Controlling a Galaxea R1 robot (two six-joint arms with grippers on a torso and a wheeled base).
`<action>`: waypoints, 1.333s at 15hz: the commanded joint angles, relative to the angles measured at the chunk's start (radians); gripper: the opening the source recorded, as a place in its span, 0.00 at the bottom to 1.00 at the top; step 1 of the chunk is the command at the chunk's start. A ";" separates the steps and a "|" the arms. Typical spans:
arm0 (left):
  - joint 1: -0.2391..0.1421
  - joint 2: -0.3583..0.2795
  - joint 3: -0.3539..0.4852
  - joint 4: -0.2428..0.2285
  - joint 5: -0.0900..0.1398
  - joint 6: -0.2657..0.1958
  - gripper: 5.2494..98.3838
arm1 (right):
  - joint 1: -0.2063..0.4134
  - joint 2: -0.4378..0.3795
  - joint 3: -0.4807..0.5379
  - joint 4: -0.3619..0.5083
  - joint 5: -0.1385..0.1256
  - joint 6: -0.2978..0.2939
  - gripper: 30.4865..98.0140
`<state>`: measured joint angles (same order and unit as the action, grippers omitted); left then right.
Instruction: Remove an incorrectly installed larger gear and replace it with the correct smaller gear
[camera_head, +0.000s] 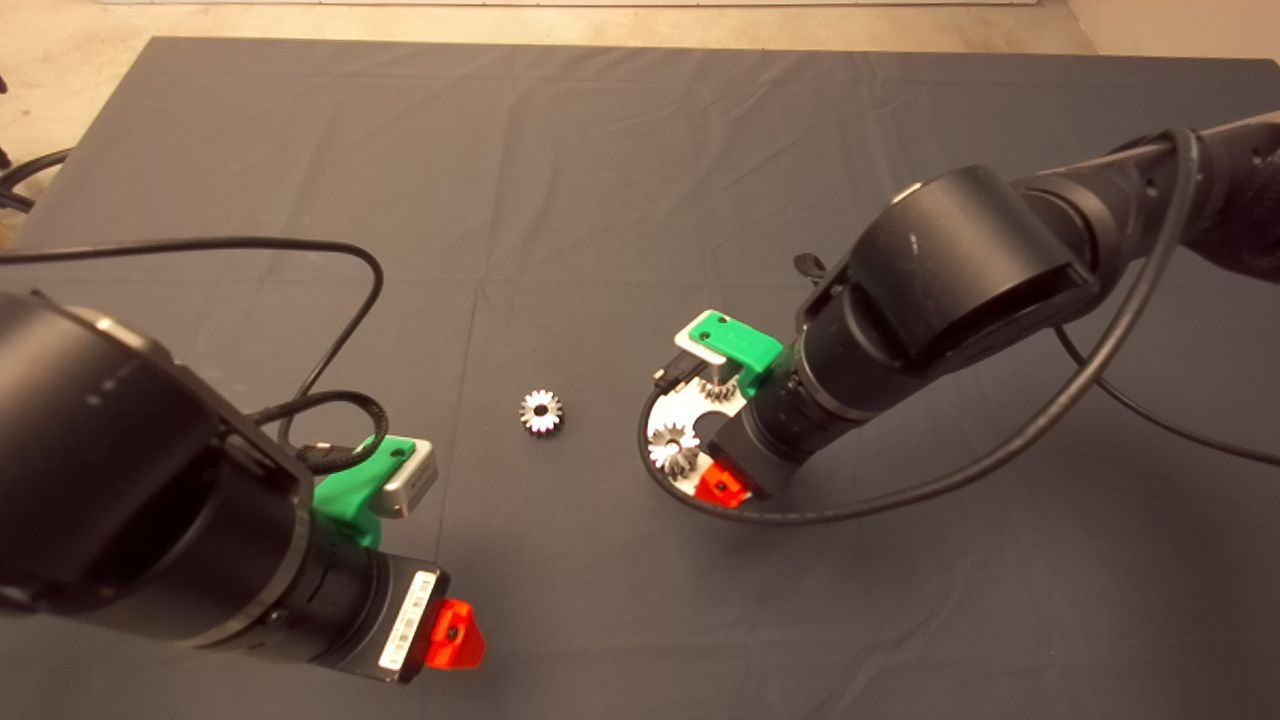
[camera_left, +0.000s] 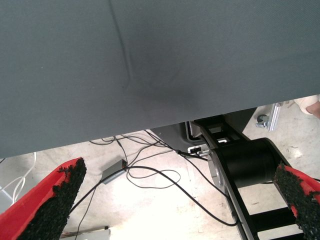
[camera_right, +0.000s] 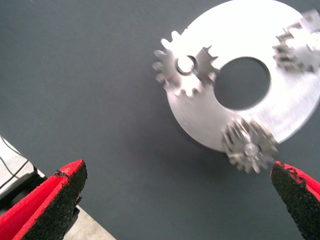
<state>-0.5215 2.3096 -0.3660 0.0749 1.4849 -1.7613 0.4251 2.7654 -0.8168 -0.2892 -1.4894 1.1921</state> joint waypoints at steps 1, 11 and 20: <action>-0.017 -0.002 0.010 -0.015 0.000 0.002 0.99 | -0.029 0.042 -0.044 -0.076 0.001 -0.046 0.99; -0.017 -0.002 0.012 -0.015 0.000 0.002 0.99 | -0.110 0.050 -0.063 -0.266 -0.008 -0.132 0.99; -0.017 0.000 0.012 -0.015 0.000 0.002 0.99 | -0.194 0.038 -0.067 -0.394 -0.014 -0.132 0.99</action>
<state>-0.5217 2.3096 -0.3660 0.0749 1.4845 -1.7608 0.2381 2.8085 -0.8821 -0.6173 -1.4977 1.0630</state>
